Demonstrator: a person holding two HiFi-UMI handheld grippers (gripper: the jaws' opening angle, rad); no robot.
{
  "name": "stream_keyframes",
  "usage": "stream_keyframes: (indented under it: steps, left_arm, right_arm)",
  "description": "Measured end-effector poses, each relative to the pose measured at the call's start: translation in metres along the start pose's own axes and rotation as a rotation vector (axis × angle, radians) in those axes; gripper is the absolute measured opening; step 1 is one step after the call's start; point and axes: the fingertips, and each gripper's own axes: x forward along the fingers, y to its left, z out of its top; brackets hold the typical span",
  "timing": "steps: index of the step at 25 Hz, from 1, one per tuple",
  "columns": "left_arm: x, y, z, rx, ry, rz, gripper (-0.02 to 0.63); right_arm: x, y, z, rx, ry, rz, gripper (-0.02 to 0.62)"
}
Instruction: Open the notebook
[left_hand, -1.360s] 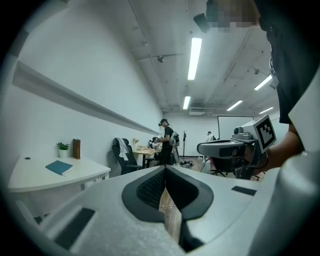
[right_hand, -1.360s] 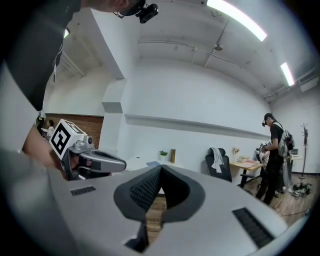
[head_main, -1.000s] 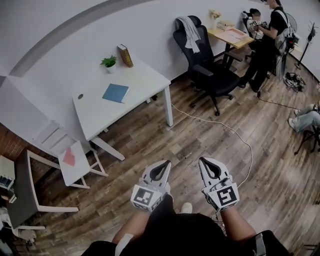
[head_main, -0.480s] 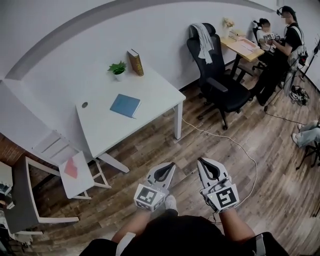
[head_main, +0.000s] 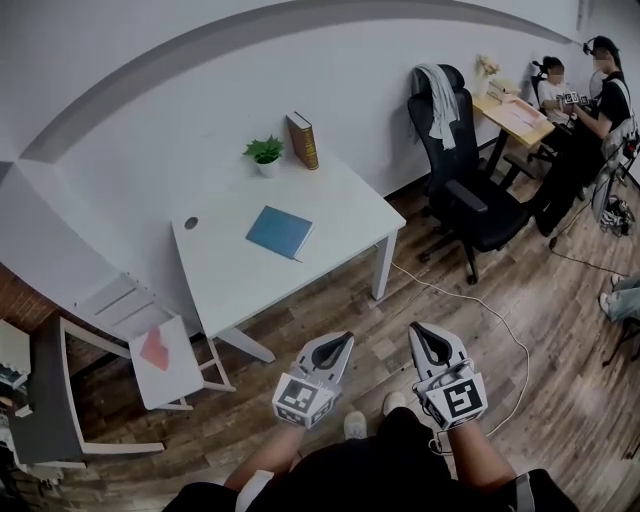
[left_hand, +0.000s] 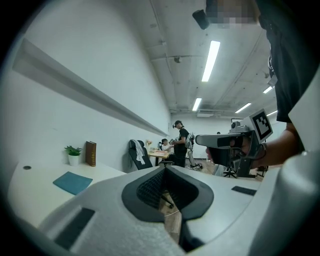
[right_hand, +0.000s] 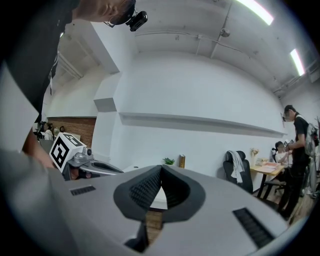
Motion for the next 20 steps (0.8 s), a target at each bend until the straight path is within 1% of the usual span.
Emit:
stream_keyframes:
  steps: [4,8,13,20]
  left_arm:
    - [0.009,0.024,-0.005,0.025,0.029,0.011,0.004]
    - [0.027,0.050,-0.013,0.020,0.046,0.038,0.004]
    - [0.057,0.084,-0.008,0.018,0.051,0.066,0.005]
    - [0.108,0.133,-0.001,-0.003,0.054,0.137,0.005]
  right_arm:
    - [0.033,-0.007,-0.001,-0.008,0.000,-0.001,0.002]
    - [0.065,-0.021,-0.006,-0.020,0.012,0.021,0.003]
    - [0.105,-0.049,-0.010,0.030,0.022,0.037,0.002]
    - [0.172,-0.094,-0.015,0.013,0.033,0.112,0.003]
